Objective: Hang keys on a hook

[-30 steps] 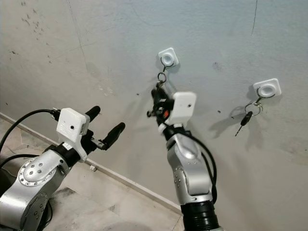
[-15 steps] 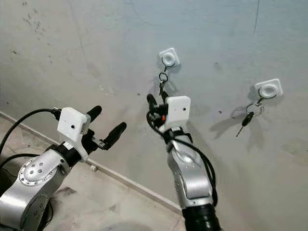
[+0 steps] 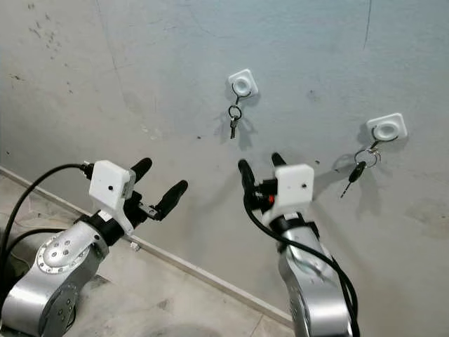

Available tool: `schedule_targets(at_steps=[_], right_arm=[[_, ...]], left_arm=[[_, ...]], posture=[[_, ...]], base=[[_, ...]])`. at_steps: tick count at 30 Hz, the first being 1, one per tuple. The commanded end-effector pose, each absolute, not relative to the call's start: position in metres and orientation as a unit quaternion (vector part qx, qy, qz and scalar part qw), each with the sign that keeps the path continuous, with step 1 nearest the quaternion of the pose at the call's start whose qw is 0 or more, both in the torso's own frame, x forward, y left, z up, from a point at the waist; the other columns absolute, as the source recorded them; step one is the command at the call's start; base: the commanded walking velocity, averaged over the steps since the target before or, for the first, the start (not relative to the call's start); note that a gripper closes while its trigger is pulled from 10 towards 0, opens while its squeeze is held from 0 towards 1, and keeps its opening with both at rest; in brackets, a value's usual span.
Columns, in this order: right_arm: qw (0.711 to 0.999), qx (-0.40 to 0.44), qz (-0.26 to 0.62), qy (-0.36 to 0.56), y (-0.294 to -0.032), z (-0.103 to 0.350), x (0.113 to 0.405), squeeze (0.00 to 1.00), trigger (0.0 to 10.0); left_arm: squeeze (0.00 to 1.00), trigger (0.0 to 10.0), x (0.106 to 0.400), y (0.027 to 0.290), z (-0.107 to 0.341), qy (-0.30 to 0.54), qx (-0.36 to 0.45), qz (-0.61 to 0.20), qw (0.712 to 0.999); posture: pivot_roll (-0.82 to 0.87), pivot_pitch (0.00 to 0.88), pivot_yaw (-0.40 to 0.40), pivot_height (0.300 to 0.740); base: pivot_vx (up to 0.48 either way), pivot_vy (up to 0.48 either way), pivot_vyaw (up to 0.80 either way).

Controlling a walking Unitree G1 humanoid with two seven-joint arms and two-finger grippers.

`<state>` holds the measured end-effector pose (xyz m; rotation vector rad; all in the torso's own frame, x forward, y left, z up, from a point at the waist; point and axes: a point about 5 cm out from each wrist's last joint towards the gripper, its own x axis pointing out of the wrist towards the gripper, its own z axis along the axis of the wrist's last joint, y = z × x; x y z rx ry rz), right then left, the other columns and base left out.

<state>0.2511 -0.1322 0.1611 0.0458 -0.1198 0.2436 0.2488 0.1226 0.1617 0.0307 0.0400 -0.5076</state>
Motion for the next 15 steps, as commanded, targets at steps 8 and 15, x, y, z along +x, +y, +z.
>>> schedule_targets(at_steps=[8,15], right_arm=[[0.992,0.032,0.121,-0.022,-0.141,0.155,0.226,1.00,10.0],[0.993,0.031,0.112,0.017,-0.151,0.147,0.217,0.00,10.0]], left_arm=[[0.00,10.0,0.246,0.126,0.159,0.017,0.023,-0.244,0.969],[0.00,10.0,0.245,0.130,0.140,0.060,0.033,-0.223,0.972]], posture=[[0.22,0.001,-0.057,0.740],[0.20,0.000,-0.062,0.740]], base=[[0.000,0.000,0.00],[0.000,0.000,-0.72]])
